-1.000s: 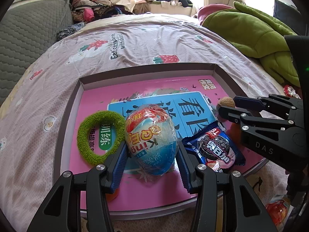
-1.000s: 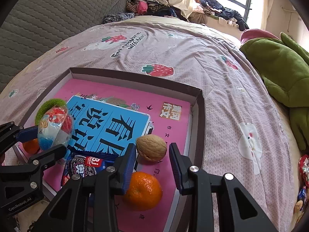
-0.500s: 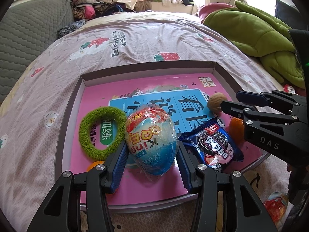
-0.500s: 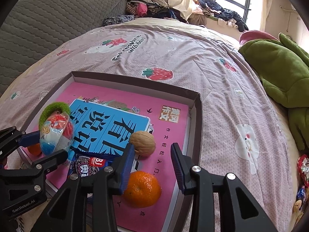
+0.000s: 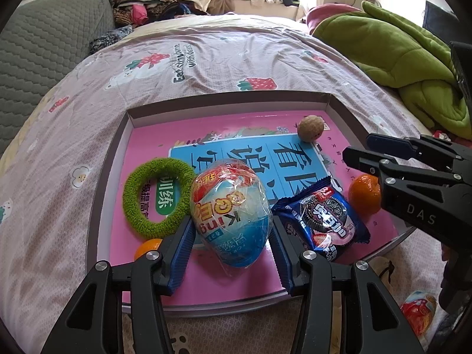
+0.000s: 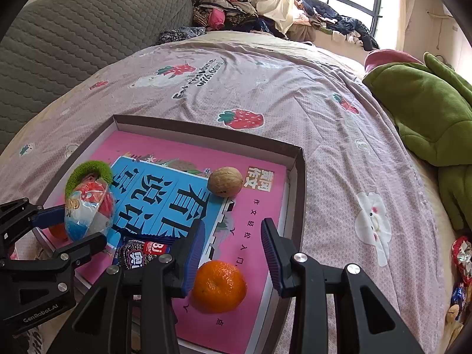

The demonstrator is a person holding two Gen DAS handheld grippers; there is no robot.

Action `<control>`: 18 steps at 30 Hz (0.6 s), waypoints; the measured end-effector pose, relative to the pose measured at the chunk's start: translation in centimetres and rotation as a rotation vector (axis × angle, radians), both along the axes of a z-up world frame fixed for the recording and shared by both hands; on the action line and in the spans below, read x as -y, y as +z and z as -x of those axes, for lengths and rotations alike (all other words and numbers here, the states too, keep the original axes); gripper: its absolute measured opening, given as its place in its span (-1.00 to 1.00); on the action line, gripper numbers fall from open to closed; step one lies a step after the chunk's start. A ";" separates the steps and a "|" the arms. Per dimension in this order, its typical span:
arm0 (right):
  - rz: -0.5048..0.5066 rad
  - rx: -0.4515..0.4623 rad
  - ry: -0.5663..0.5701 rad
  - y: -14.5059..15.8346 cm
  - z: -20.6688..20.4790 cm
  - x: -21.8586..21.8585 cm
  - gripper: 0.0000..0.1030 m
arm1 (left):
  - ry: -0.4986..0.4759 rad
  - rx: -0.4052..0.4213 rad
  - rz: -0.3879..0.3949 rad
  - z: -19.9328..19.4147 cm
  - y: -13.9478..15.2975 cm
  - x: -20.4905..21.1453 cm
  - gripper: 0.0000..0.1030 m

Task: Organize objects
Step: 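Open the right tool to release the walnut while the left tool releases the blue egg, then withdraw both open tools up and away from the grey box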

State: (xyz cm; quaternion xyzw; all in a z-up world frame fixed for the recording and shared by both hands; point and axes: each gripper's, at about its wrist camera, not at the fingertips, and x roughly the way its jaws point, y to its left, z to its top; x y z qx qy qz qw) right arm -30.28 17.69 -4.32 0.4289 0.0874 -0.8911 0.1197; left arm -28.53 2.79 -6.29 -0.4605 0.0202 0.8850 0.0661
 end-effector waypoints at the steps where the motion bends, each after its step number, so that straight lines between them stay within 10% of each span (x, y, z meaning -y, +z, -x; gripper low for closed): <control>1: 0.001 -0.001 0.000 0.1 0.0 0.0 -0.24 | 0.001 0.001 0.001 0.0 0.0 0.0 0.04; 18: 0.031 -0.039 0.001 2.5 -1.3 -0.2 -0.13 | 0.011 -0.044 -0.015 -1.2 2.8 0.6 0.20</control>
